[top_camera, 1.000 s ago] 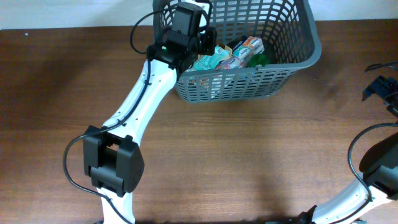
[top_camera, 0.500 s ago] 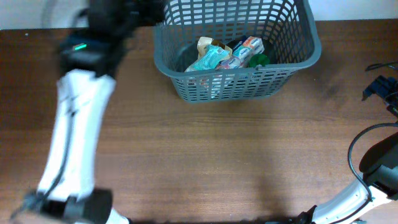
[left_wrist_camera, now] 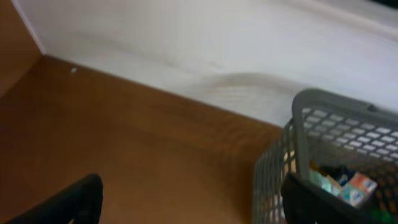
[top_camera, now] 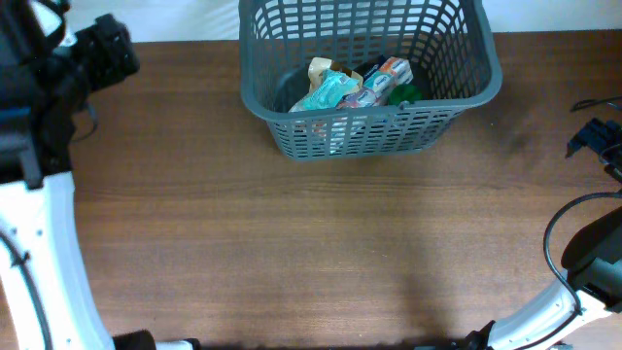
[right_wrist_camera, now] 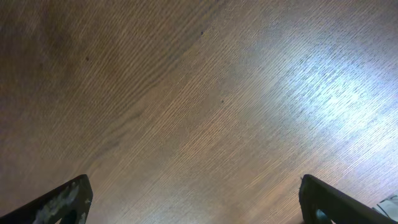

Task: Pack container

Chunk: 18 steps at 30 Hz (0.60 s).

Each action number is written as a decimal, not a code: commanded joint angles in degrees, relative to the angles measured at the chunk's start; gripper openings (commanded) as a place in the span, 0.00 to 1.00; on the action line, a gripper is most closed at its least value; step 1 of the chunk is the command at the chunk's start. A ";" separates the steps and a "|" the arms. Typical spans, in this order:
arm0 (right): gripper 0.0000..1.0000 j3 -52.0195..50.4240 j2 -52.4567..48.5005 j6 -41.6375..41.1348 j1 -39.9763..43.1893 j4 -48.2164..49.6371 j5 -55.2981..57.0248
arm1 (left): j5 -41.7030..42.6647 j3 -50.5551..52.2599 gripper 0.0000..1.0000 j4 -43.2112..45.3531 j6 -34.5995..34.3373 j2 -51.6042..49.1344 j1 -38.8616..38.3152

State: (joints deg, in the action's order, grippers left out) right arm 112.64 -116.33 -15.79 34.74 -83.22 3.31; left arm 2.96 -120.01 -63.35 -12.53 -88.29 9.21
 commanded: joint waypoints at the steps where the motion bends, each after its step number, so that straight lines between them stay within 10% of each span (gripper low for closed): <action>1: 0.99 -0.11 0.68 0.33 -0.28 0.13 -0.09 | 0.22 -0.07 0.83 -2.36 2.47 4.74 0.83; 18: 0.99 -0.11 0.68 0.33 -0.28 0.13 -0.11 | 3.39 3.65 0.82 -22.67 10.49 27.69 1.73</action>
State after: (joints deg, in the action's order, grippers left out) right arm 112.64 -116.33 -15.81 34.74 -83.22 3.31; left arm 3.68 -118.21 -85.69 -3.79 -64.69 10.66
